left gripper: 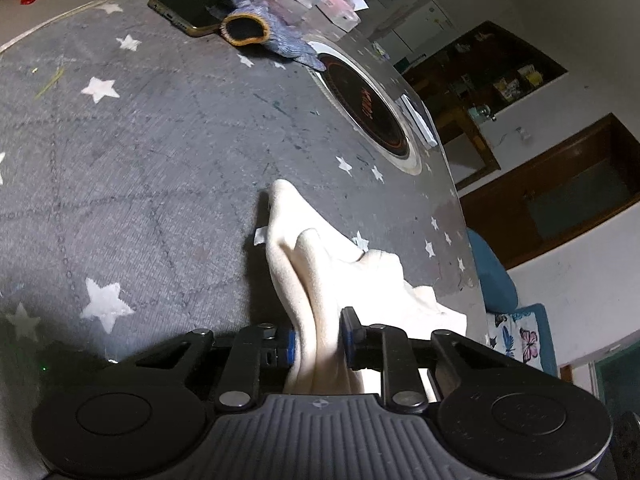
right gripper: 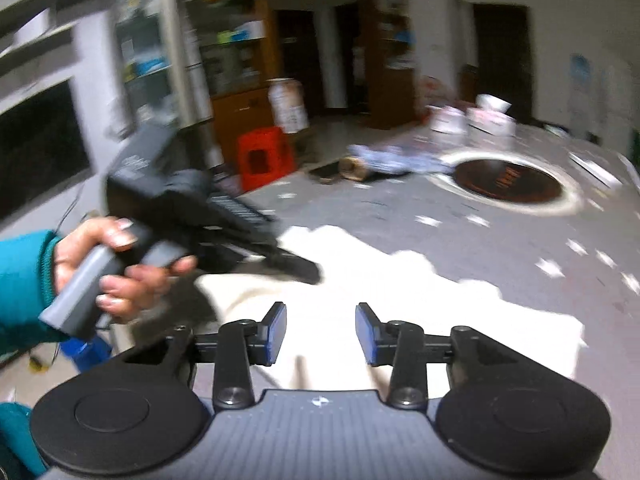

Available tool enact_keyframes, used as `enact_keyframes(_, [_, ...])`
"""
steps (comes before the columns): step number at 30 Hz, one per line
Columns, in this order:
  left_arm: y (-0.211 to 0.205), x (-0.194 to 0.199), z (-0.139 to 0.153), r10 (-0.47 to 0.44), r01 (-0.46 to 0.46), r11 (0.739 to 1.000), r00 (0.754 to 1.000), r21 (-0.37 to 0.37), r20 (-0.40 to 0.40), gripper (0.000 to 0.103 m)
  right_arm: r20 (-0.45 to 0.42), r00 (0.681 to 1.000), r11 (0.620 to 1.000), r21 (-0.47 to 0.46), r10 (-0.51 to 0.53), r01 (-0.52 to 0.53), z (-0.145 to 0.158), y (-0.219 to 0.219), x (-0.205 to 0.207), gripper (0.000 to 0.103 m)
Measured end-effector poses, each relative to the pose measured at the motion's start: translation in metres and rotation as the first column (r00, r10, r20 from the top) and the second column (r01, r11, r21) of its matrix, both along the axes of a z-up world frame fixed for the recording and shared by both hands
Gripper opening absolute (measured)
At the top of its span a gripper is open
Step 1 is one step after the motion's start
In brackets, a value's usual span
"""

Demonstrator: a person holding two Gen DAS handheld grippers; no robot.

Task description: Fold clothes

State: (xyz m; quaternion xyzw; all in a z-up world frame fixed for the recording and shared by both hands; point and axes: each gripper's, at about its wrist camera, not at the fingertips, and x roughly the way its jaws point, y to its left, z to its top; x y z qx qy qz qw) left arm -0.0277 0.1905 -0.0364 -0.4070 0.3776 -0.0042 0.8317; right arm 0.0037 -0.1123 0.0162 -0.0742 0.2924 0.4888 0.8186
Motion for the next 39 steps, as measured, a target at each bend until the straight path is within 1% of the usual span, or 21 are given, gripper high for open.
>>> enact_keyframes(3, [-0.001,-0.001,0.0,-0.006,0.006,1.0,1.0,0.012,0.006,0.023,-0.014,0.992,0.992,-0.012,-0.125,0.125,-0.007,-0.024,0.021,0.037])
enact_keyframes(5, [-0.005,-0.001,0.002,-0.017,0.016,0.999,1.0,0.043,0.013,0.022,-0.017,0.978,0.978,-0.026,-0.206,0.205,-0.014,-0.038,0.036,0.037])
enact_keyframes(8, [-0.009,-0.001,0.004,-0.023,0.022,0.997,1.0,0.079,0.017,0.022,-0.048,0.952,0.953,-0.034,-0.302,0.301,-0.025,-0.057,0.056,0.037])
enact_keyframes(10, [-0.012,0.0,0.005,-0.025,0.024,0.995,1.0,0.097,0.018,0.022,-0.079,0.937,0.941,-0.031,-0.34,0.338,-0.031,-0.067,0.067,0.036])
enact_keyframes(13, [-0.014,0.001,0.007,-0.031,0.029,0.993,0.999,0.117,0.015,0.022,-0.104,0.919,0.925,-0.033,-0.379,0.378,-0.041,-0.075,0.08,0.036])
enact_keyframes(17, [-0.018,0.003,0.009,-0.05,0.047,0.986,0.999,0.162,0.015,0.022,-0.144,0.903,0.914,-0.018,-0.405,0.406,-0.051,-0.078,0.088,0.034])
enact_keyframes(18, [-0.019,0.004,0.01,-0.056,0.053,0.983,0.998,0.178,0.015,0.022,-0.15,0.903,0.914,-0.01,-0.402,0.405,-0.051,-0.077,0.088,0.03])
enact_keyframes(19, [-0.021,0.005,0.011,-0.063,0.059,0.979,0.998,0.197,0.014,0.022,-0.157,0.905,0.917,-0.005,-0.395,0.4,-0.052,-0.076,0.088,0.02])
enact_keyframes(22, [-0.028,0.007,0.016,-0.083,0.078,0.962,0.997,0.262,0.01,0.02,-0.166,0.91,0.922,0.011,-0.379,0.386,-0.052,-0.071,0.086,0.012])
enact_keyframes(27, [-0.038,0.012,0.032,-0.124,0.104,0.937,0.991,0.333,0.039,0.018,-0.145,0.911,0.915,0.068,-0.386,0.398,-0.042,-0.075,0.078,0.01])
enact_keyframes(33, [-0.059,0.026,0.061,-0.193,0.141,0.907,0.977,0.397,0.095,0.017,-0.069,0.912,0.906,0.111,-0.404,0.409,-0.017,-0.084,0.069,0.008])
enact_keyframes(39, [-0.092,0.054,0.077,-0.276,0.195,0.879,0.952,0.435,0.131,0.017,0.005,0.884,0.878,0.124,-0.467,0.463,0.008,-0.11,0.075,0.008])
